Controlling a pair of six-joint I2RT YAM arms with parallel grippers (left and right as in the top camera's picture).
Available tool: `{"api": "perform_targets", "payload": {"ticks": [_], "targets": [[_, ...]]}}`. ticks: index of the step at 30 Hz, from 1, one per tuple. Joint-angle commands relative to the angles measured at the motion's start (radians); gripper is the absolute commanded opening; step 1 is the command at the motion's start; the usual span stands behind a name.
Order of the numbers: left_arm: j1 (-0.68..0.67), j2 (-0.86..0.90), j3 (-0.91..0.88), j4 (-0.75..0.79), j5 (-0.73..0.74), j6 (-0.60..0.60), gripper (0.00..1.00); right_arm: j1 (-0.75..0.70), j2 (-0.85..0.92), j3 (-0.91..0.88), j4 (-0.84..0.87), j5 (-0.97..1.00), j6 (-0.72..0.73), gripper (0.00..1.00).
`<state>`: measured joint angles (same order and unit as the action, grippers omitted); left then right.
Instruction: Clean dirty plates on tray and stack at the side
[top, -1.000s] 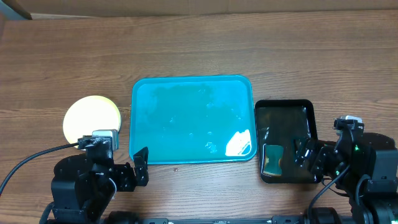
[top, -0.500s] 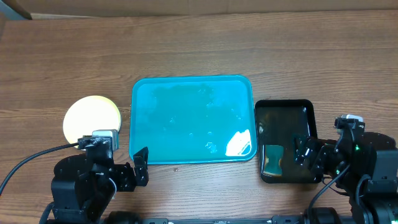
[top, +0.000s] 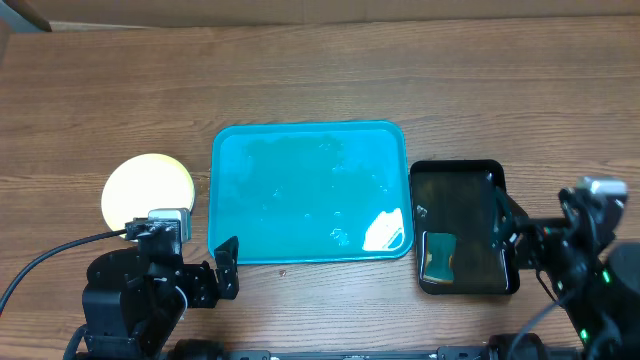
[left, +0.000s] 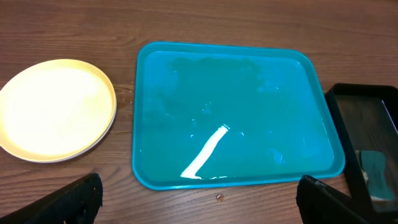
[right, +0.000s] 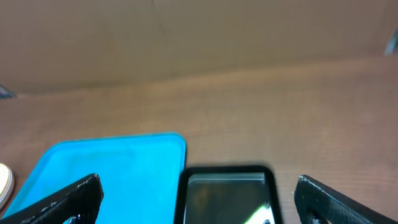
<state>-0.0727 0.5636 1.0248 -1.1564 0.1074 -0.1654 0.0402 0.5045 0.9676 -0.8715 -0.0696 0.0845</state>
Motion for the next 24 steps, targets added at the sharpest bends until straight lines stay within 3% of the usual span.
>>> {"api": "perform_targets", "payload": {"ticks": [1, 16, 24], "targets": [[-0.006, -0.002, -0.010, 0.001, -0.011, -0.018, 1.00, 0.005, -0.083, -0.039, 0.050, 0.028, -0.063, 1.00], [-0.006, -0.002, -0.010, 0.001, -0.011, -0.018, 1.00, 0.005, -0.439, -0.643, 0.755, -0.014, -0.060, 1.00], [-0.006, -0.002, -0.010, 0.001, -0.011, -0.018, 1.00, 0.004, -0.502, -0.867, 0.900, -0.001, -0.063, 1.00]]}}
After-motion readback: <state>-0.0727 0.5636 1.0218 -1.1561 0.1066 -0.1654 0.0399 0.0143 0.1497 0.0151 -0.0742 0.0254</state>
